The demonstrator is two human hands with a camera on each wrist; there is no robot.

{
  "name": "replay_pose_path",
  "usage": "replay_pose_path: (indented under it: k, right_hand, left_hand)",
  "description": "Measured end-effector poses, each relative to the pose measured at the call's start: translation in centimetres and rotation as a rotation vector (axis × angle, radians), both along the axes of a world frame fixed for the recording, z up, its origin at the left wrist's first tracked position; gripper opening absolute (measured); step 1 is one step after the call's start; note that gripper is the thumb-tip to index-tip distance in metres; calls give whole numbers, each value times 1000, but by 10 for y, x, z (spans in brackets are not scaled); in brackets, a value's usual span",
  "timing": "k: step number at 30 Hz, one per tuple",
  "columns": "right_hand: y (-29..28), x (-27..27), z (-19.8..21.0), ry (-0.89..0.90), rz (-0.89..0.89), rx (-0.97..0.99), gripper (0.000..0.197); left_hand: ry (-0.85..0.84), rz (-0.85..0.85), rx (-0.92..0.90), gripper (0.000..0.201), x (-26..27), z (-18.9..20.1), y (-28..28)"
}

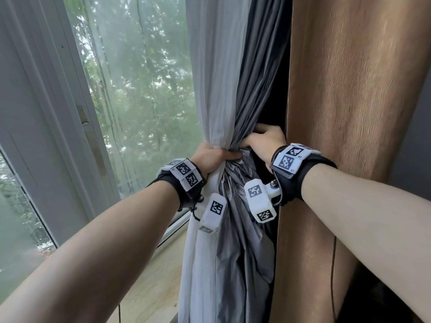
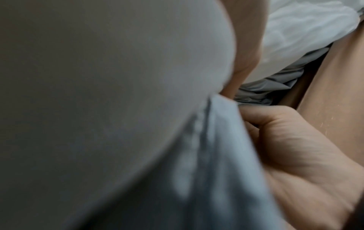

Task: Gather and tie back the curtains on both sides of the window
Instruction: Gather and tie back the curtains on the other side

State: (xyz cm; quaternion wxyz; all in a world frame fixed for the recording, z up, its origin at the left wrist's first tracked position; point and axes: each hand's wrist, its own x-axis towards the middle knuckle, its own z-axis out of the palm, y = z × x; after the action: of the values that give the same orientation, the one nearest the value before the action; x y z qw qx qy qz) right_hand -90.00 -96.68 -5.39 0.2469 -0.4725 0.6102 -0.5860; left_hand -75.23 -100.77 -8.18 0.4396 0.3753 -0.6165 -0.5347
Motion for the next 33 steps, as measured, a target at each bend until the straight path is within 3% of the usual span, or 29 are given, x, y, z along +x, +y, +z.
replay_pose_path:
  k: [3, 7, 10, 13, 15, 20, 26, 33]
  right_hand:
    - [-1, 1, 5, -47, -27, 9, 43]
    - [-3, -4, 3, -180, 27, 89, 72]
    - [-1, -2, 0, -245, 168, 106, 61]
    - [1, 3, -3, -325, 295, 125, 44]
    - [-3, 3, -6, -356, 309, 116, 38]
    - [-21, 1, -6, -279, 237, 88, 63]
    - [-23, 2, -9, -183, 164, 34, 54]
    - [-27, 2, -9, -153, 166, -26, 53]
  left_hand:
    - [12, -30, -8, 38, 2, -1, 0]
    - [43, -44, 5, 40, 5, 0, 1]
    - [77, -112, -28, 66, 2, 0, 2]
    - [100, -160, -50, 79, 0, 0, 4]
    - [89, -180, -63, 76, 1, 1, 4]
    - [63, -141, -33, 76, 3, 1, -3]
    - [17, -79, -10, 51, 2, 0, -6]
    - [23, -143, 8, 63, 1, 1, -5]
